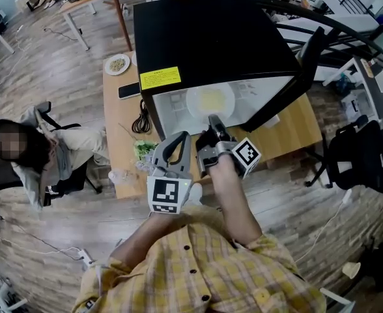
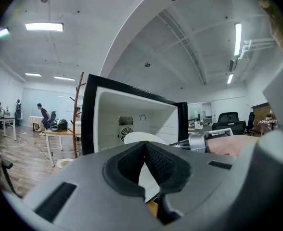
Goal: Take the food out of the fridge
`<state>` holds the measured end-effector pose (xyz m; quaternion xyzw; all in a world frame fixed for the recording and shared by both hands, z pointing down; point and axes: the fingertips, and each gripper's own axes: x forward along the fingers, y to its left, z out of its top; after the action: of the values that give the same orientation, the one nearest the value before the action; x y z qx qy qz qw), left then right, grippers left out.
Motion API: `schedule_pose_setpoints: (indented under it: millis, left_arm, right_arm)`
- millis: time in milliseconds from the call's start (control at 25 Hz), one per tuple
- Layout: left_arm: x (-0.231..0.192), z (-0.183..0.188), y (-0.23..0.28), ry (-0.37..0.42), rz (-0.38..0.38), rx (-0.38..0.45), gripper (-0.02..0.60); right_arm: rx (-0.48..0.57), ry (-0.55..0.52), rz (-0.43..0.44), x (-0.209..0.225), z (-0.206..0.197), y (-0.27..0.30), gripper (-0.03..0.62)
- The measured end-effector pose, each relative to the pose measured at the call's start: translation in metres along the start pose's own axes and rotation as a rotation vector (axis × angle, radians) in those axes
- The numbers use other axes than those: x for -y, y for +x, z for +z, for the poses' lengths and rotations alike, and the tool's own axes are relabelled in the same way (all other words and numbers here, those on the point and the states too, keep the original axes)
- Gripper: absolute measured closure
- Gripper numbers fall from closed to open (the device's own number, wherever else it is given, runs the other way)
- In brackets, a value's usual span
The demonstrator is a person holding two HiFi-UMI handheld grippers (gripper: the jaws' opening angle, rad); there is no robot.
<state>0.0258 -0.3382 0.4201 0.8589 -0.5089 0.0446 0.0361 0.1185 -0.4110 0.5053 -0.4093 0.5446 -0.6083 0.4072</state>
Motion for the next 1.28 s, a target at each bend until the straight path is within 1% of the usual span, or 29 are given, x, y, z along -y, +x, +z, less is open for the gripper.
schedule_pose_setpoints:
  millis: [280, 560, 720, 880, 1120, 1280]
  left_arm:
    - [-0.002, -0.001, -0.012, -0.035, 0.015, 0.024, 0.574]
    - [0.001, -0.002, -0.025, -0.058, 0.015, 0.031, 0.574]
    - [0.005, -0.002, -0.034, -0.059, 0.011, 0.031, 0.574]
    - [0.010, -0.003, -0.044, -0.061, 0.002, 0.034, 0.574]
    - [0.013, -0.004, -0.056, -0.054, -0.009, 0.039, 0.574]
    - [0.013, -0.005, -0.062, -0.053, -0.010, 0.036, 0.574]
  right_arm:
    - [-0.028, 0.015, 0.032, -0.014, -0.023, -0.034, 0.577]
    - [-0.053, 0.020, 0.023, -0.016, -0.045, -0.064, 0.577]
    - [-0.049, 0.013, 0.032, -0.021, -0.051, -0.078, 0.577]
    - [-0.048, -0.006, 0.021, -0.022, -0.058, -0.090, 0.577]
    - [-0.068, -0.050, 0.010, -0.025, -0.073, -0.097, 0.577]
    - [-0.073, -0.055, 0.001, -0.023, -0.079, -0.101, 0.577]
